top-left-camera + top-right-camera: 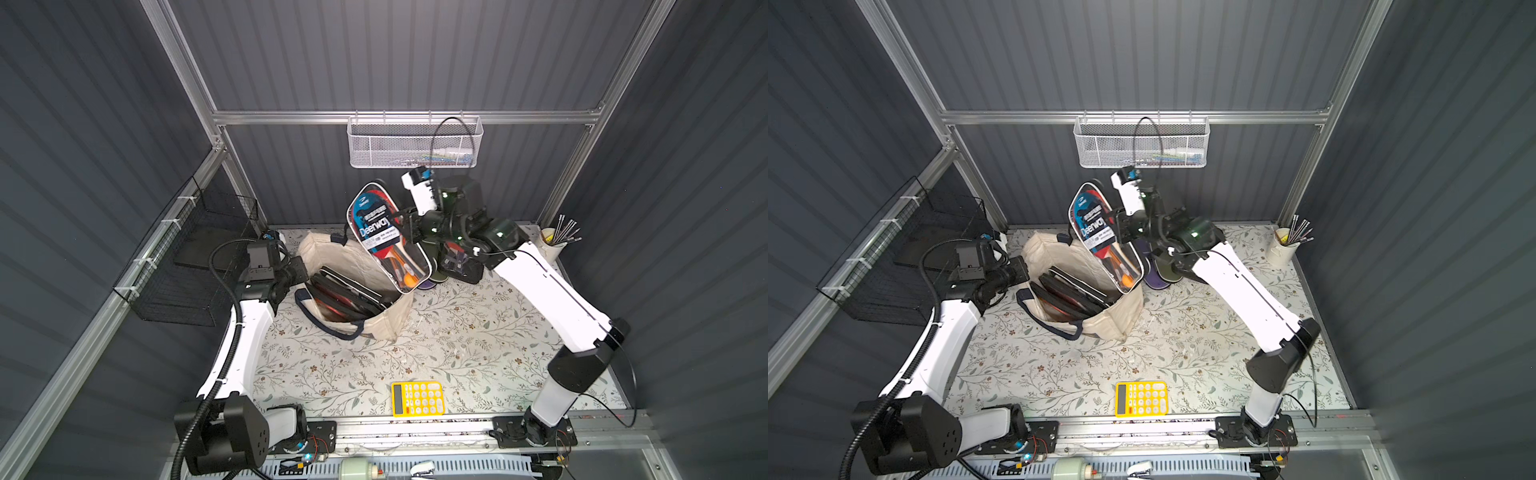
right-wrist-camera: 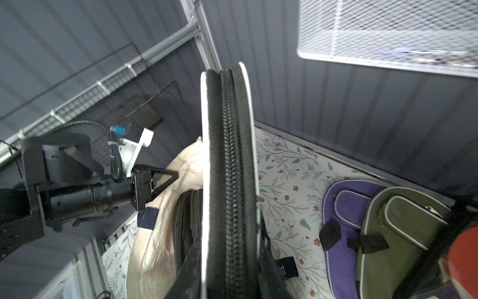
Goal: Remove the ping pong set from the canvas bag
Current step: Place the ping pong set at the ping pong set.
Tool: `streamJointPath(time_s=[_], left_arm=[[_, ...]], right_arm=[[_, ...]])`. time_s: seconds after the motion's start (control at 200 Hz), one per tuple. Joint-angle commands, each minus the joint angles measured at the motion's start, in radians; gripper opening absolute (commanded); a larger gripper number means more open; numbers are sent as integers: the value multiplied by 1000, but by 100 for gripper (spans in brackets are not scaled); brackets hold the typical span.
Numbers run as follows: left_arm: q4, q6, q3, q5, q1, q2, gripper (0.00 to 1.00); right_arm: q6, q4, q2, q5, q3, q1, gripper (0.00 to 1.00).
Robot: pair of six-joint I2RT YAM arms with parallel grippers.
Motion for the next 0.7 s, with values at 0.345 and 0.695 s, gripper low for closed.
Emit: streamJointPath(time_s=[0.345, 0.695], left_arm=[[2, -4, 3, 12, 7, -22, 0], [3, -5, 2, 12, 7, -20, 0]], right_arm=[[548, 562, -296, -294, -480, -413, 0], [737, 831, -256, -359, -730, -651, 0]])
